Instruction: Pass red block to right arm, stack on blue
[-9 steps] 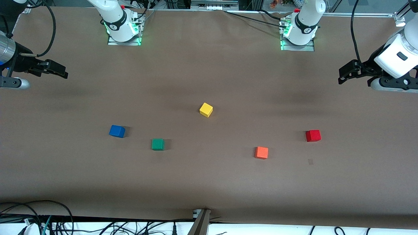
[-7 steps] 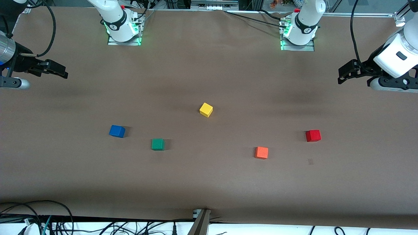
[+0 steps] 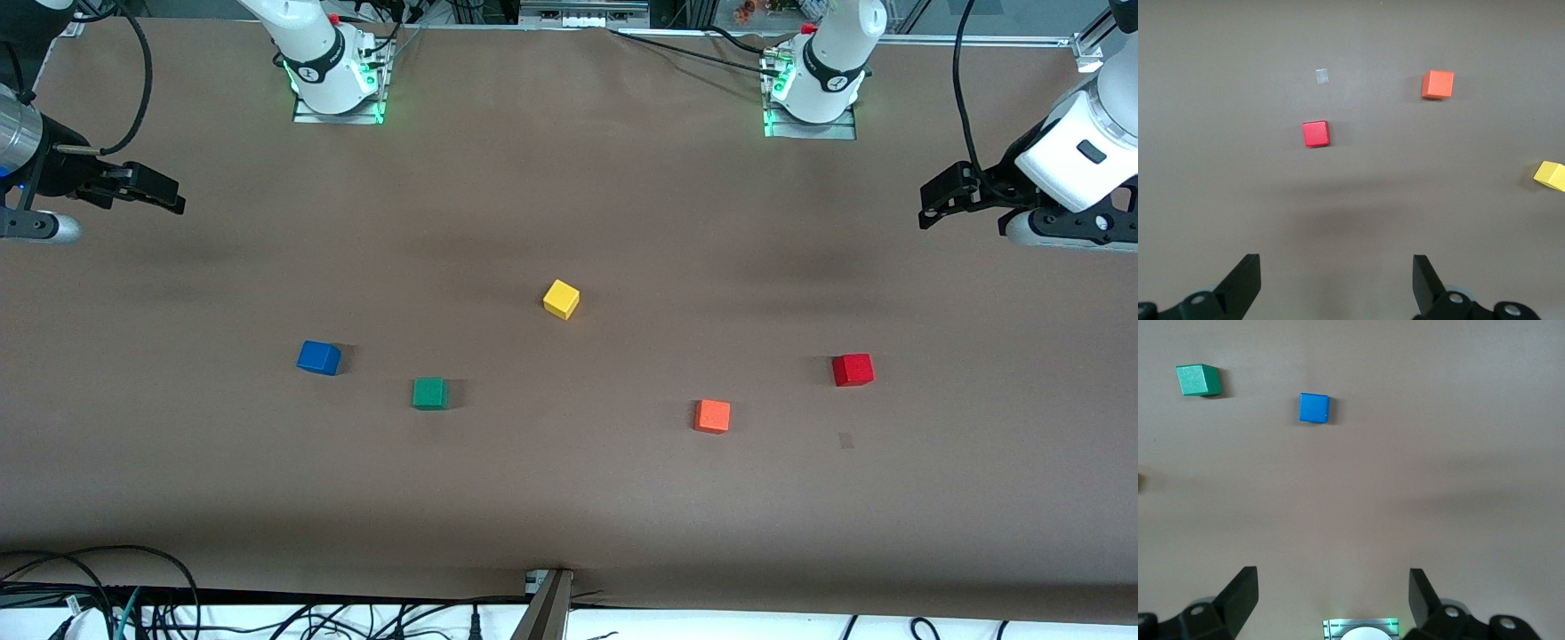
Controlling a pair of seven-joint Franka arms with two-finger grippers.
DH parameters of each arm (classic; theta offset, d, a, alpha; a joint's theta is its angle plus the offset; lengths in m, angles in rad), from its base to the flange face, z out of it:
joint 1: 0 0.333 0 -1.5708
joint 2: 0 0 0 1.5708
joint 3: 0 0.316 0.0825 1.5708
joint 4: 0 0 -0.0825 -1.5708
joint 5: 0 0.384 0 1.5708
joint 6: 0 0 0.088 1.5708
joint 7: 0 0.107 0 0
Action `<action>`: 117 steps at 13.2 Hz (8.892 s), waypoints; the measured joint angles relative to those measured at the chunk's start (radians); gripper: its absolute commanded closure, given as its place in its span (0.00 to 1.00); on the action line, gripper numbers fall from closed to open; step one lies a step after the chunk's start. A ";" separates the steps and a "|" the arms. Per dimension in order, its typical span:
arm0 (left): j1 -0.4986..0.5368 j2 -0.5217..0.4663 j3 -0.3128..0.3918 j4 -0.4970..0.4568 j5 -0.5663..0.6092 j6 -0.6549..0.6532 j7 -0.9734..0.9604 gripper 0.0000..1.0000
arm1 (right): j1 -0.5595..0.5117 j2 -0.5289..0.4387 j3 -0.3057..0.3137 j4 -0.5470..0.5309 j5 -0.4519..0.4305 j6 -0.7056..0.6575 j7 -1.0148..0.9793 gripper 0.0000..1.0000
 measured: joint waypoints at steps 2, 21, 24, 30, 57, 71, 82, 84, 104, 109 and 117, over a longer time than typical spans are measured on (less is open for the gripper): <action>0.000 0.000 0.000 0.000 0.000 0.000 0.000 0.00 | 0.000 0.000 0.000 0.000 0.000 0.000 0.000 0.00; 0.008 0.004 0.008 0.000 0.001 -0.001 0.000 0.00 | 0.000 0.000 0.000 0.000 0.000 0.000 0.000 0.00; 0.008 0.005 0.008 0.000 0.001 -0.001 0.000 0.00 | 0.000 0.000 0.000 0.000 0.000 0.000 0.000 0.00; 0.008 0.006 0.009 0.000 0.001 -0.002 0.000 0.00 | 0.000 0.000 0.000 0.000 0.000 0.000 0.000 0.00; 0.008 0.092 0.010 0.000 0.029 0.000 -0.075 0.00 | 0.000 0.000 0.000 0.000 0.000 -0.001 0.000 0.00; 0.011 0.353 0.016 -0.094 0.140 0.297 -0.083 0.00 | 0.000 0.000 0.000 0.000 0.000 -0.002 0.000 0.00; 0.067 0.491 0.025 -0.342 0.140 0.774 -0.086 0.00 | 0.000 0.000 0.000 0.000 0.000 -0.002 0.000 0.00; 0.069 0.523 0.028 -0.342 0.140 0.808 -0.086 0.00 | 0.000 0.000 0.000 0.000 0.000 -0.002 0.000 0.00; 0.110 0.533 0.029 -0.309 0.193 0.820 0.117 1.00 | 0.000 0.000 0.000 0.000 0.000 -0.002 0.000 0.00; 0.110 0.490 -0.012 -0.294 0.186 0.806 0.257 1.00 | 0.000 0.000 0.000 0.000 0.000 -0.002 0.000 0.00; 0.120 0.488 -0.018 -0.248 -0.045 0.806 0.718 1.00 | 0.000 0.000 0.000 0.000 0.000 -0.002 0.000 0.00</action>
